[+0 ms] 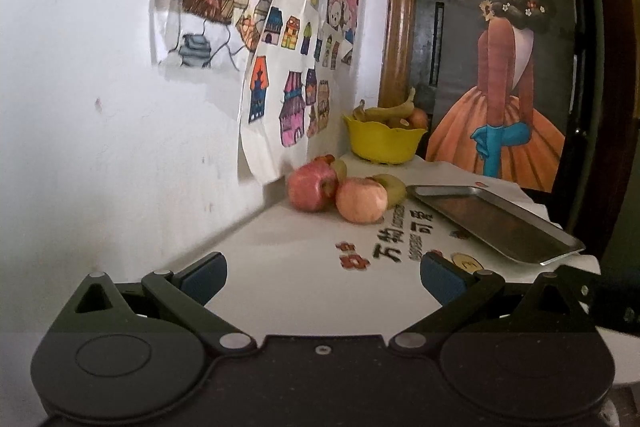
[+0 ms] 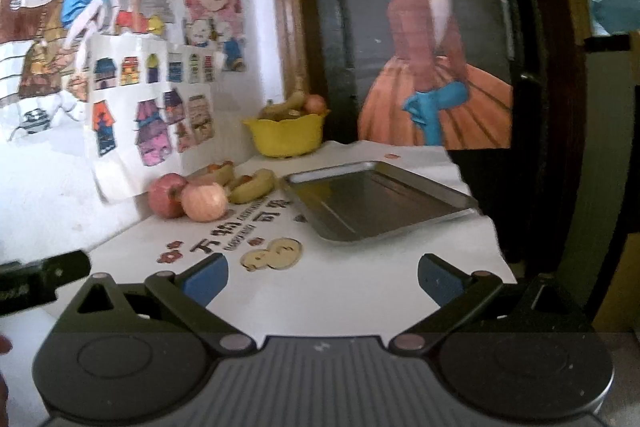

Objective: Organize fruits
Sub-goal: 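Close the right tool on the pink apple while the left tool grasps the red apple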

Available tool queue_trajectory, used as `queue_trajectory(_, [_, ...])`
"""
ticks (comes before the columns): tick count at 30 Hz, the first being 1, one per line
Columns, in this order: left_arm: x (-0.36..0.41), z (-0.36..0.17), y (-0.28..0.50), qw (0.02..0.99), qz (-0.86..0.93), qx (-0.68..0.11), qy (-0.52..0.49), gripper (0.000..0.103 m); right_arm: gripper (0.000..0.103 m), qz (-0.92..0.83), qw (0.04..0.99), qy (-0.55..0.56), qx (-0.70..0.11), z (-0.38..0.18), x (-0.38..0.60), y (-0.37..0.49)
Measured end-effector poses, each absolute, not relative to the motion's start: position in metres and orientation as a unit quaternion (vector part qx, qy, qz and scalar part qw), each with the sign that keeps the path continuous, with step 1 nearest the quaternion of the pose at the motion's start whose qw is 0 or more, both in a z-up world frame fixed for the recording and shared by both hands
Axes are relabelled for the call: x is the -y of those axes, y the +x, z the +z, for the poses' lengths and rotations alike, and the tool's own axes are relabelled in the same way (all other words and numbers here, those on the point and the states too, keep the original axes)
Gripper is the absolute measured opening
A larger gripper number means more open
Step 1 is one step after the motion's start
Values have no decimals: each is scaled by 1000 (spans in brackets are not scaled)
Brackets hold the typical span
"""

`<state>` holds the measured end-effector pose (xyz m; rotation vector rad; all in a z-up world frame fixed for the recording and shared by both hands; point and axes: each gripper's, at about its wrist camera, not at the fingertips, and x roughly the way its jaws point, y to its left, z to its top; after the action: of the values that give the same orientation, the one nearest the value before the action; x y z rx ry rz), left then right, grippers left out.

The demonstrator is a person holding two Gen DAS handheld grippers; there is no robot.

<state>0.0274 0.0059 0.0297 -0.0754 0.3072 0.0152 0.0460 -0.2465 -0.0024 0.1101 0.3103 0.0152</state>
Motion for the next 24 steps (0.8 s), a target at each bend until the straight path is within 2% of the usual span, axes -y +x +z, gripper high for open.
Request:
queue_trajectory(4, [-14,37,58,985,10,-167,-35,102,103,45,985,29,-163,8,246,67])
queue_trajectory(9, [-21,44,105,983,4,-179,-33,102,103,139,974,54,-173,22,264,112])
queue_trajectory(16, [-20,52,167,981,10,-191,-43,102,103,204,958,-70,-187,37,242,172])
queue_trajectory(24, [-19,51,225,968,38,-232,-88,102,103,266,934,-89,-222,20,206,229])
